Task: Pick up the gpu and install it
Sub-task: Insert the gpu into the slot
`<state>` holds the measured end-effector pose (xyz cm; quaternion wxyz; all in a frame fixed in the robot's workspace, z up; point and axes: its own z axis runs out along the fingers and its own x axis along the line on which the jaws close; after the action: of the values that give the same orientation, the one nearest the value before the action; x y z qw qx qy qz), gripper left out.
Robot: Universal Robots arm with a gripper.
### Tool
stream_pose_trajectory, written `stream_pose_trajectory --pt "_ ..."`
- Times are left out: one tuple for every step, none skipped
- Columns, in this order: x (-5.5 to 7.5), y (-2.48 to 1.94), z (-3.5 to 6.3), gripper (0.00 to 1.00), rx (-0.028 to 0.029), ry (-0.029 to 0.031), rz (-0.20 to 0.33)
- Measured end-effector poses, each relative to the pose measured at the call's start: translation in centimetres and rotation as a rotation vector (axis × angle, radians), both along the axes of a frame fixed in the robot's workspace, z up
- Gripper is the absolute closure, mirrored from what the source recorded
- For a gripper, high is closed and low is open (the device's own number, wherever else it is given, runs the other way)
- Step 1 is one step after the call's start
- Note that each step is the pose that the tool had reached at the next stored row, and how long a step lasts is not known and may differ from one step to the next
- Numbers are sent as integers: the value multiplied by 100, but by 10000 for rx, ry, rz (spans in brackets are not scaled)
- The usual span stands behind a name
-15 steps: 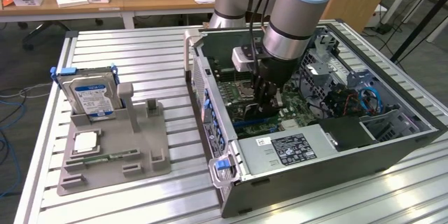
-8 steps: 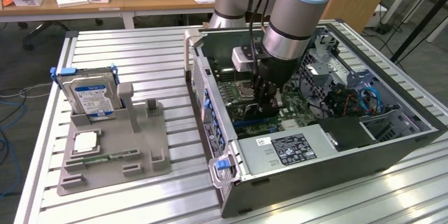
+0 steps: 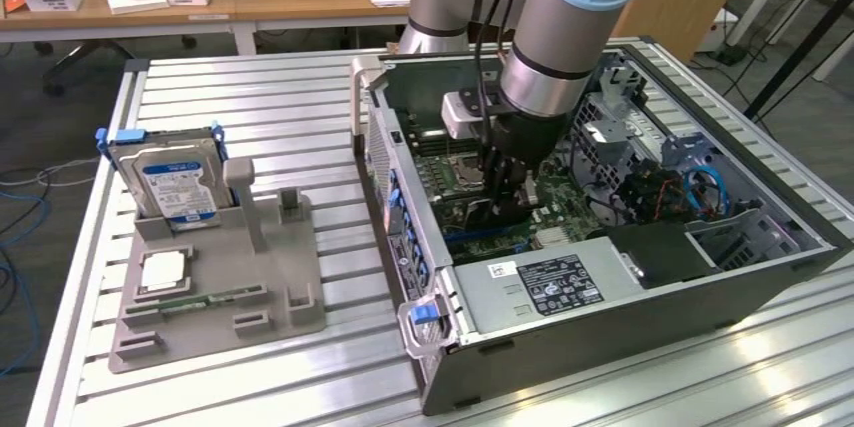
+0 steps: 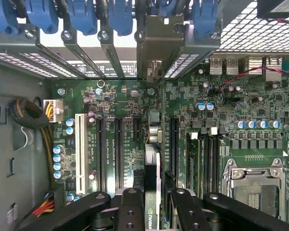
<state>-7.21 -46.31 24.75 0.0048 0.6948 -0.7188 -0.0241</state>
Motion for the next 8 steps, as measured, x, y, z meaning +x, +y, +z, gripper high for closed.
stream_pose_trajectory --pt "0 1 -5 74 1 0 0" --pt "0 2 -9 74 -2 1 0" --pt "-1 2 -14 74 -4 2 0" --pt "-1 3 -21 74 -5 3 0" --pt "-1 3 -28 74 -9 5 1" --pt "-1 3 -36 74 -10 8 0" --pt "-2 3 -46 74 -11 8 0" --pt "-1 4 -58 74 -5 4 -1"
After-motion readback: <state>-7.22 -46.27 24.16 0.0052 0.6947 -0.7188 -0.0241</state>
